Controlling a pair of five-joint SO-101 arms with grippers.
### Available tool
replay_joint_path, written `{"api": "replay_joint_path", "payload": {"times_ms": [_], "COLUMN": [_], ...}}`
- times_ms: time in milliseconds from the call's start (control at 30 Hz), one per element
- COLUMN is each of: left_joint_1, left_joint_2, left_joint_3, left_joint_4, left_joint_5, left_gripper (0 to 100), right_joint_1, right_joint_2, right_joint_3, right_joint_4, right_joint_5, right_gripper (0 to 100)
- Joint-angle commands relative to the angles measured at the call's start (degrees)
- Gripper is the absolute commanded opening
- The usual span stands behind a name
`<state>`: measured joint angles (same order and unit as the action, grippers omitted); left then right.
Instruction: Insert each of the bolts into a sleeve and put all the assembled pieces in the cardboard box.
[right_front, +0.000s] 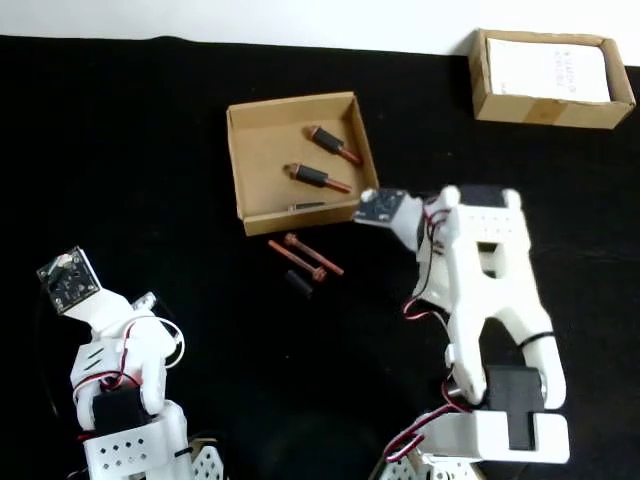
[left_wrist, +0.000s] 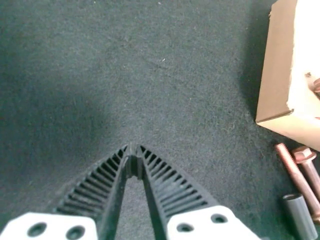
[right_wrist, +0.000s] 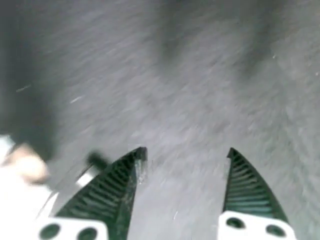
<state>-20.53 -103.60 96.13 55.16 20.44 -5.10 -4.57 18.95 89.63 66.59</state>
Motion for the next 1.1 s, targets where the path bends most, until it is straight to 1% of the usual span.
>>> {"api": "replay_joint_path", "payload": {"times_ms": [0, 100, 200, 333, 367, 433, 567, 667, 733, 833, 1000, 1067], "left_joint_1": [0.84, 0.92, 1.1, 1.19, 1.19, 1.27, 1.27, 1.71, 3.12, 3.91, 4.0, 4.0], "left_joint_2": [-0.13, -0.13, -0.13, -0.13, -0.13, -0.13, -0.04, 2.33, 5.05, 9.1, 13.85, 14.55], "left_joint_3": [1.01, 1.01, 1.01, 1.01, 1.01, 1.01, 1.01, 1.19, 1.36, 1.45, 1.45, 1.45], "left_joint_4": [0.18, 0.26, 0.35, 0.35, 0.35, 0.44, 0.44, 0.09, -0.09, -4.22, -9.05, -9.93], "left_joint_5": [-0.35, -0.44, -0.44, -0.53, -0.53, -0.53, -0.53, -0.62, -2.73, -5.01, -5.36, -5.36], "left_gripper": [3, 3, 3, 3, 3, 3, 3, 3, 3, 3, 3, 3], "right_joint_1": [0.31, 0.92, 0.75, -0.48, -0.66, -0.66, -0.31, -0.4, 1.19, 6.64, 14.29, 16.66], "right_joint_2": [-3.82, -5.93, -8.31, -9.89, -9.98, -10.15, -10.24, -10.24, -10.24, -10.24, -10.24, -10.24], "right_joint_3": [-6.46, -6.81, -5.49, -0.22, 1.8, 5.85, 15.08, 20.88, 22.81, 21.49, 23.08, 24.13], "right_joint_4": [11.21, 11.21, 11.21, 11.21, 11.12, 9.63, 4.09, 0.13, -2.24, -2.68, -2.68, -2.95], "right_joint_5": [-5.19, -18.29, -34.9, -56.88, -61.01, -66.99, -72.18, -78.51, -81.23, -81.49, -81.32, -79.38], "right_gripper": [23.5, 23.5, 23.5, 23.5, 23.5, 23.5, 23.5, 23.5, 23.5, 23.5, 23.5, 23.5]}}
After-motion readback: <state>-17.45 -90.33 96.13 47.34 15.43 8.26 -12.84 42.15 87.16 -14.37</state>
